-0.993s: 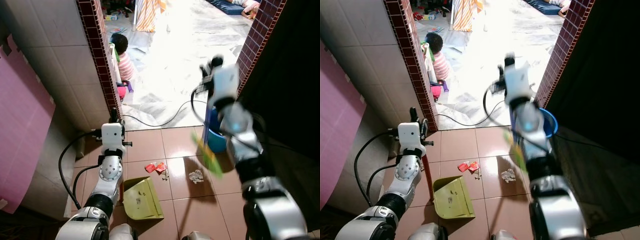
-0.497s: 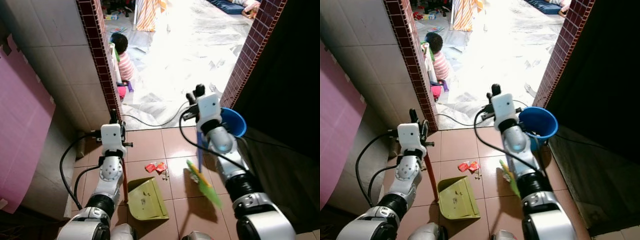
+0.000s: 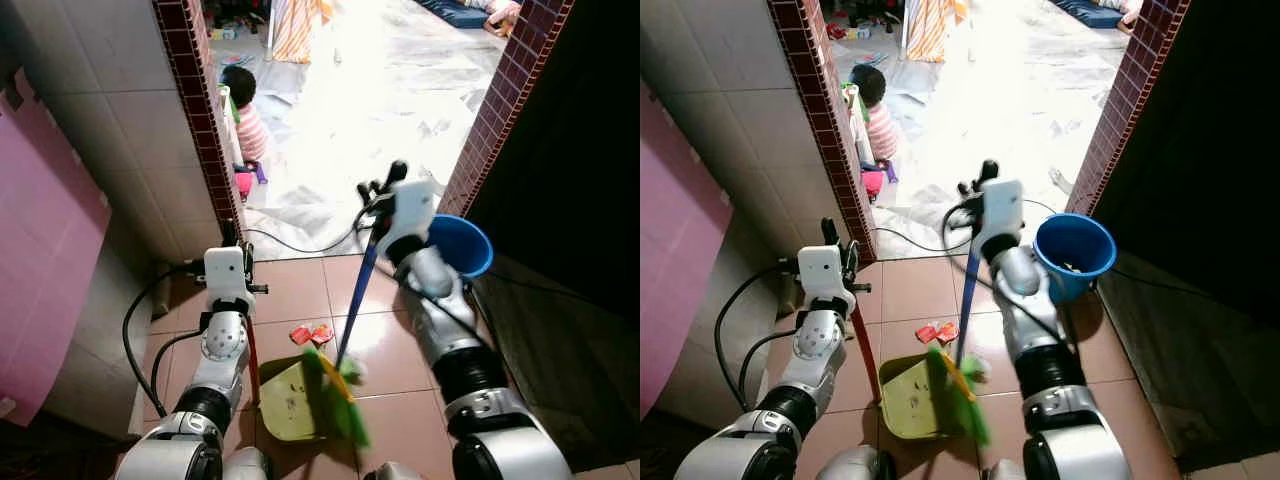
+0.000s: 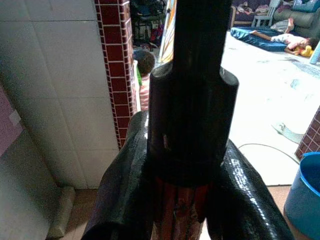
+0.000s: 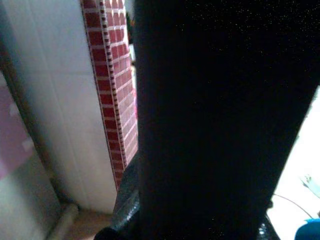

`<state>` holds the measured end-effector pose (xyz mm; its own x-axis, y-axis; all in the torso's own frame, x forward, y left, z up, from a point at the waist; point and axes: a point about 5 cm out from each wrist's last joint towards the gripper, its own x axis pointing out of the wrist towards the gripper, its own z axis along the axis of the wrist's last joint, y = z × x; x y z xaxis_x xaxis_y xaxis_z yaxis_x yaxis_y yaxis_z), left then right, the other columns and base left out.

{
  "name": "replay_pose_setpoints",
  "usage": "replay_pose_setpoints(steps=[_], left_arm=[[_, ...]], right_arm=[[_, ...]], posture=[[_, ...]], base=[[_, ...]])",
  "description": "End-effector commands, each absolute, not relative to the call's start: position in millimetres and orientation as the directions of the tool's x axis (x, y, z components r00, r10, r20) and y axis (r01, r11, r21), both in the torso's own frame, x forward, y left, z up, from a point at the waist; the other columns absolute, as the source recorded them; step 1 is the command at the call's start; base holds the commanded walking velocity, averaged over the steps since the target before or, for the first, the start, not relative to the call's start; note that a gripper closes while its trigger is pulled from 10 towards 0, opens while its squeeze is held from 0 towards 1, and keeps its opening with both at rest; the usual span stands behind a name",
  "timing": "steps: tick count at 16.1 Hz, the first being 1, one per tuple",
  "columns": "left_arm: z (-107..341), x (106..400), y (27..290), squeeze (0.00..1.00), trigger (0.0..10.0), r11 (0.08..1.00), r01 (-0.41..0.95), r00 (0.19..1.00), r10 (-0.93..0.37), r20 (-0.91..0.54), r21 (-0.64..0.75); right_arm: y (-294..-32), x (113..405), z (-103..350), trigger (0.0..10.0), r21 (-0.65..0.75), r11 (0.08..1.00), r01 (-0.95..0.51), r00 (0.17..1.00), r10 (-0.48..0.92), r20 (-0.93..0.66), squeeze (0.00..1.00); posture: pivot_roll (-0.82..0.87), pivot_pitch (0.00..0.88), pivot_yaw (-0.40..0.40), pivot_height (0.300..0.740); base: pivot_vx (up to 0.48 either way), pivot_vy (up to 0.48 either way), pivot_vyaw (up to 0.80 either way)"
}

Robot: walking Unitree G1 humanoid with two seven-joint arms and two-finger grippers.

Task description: Sweep floor

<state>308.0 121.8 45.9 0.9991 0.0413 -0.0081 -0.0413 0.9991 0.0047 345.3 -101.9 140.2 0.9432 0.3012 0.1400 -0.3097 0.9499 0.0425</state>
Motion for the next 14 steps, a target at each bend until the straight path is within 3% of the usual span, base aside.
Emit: replay_pose_setpoints(steps=[1,9,14], left_arm=[[41.0,307.2,116.7,0.0,10.0,1.0,-0.013,0.999,0.013,-0.048,0.003],[40.5,307.5,113.9,0.0,10.0,1.0,0.0,0.998,0.0,-0.056,0.006],[43.2,307.7,118.1,0.0,10.0,0.998,-0.052,0.998,0.053,-0.031,0.029]], right_arm=[[-108.1,351.4,175.8,10.0,0.018,0.953,-0.303,0.918,0.287,0.274,0.0],[-130.1,360.0,203.9,10.0,-0.085,0.966,-0.242,0.903,0.257,0.346,0.0],[-126.0,354.7,182.3,10.0,-0.191,0.948,-0.253,0.903,0.302,0.305,0.0]], posture=[[-0.07,0.0,0.03,0.74],[-0.07,0.0,0.029,0.74],[-0.07,0.0,0.026,0.74]], base=[[0.0,0.0,0.0],[0.0,0.0,0.0],[0.0,0.0,0.0]])
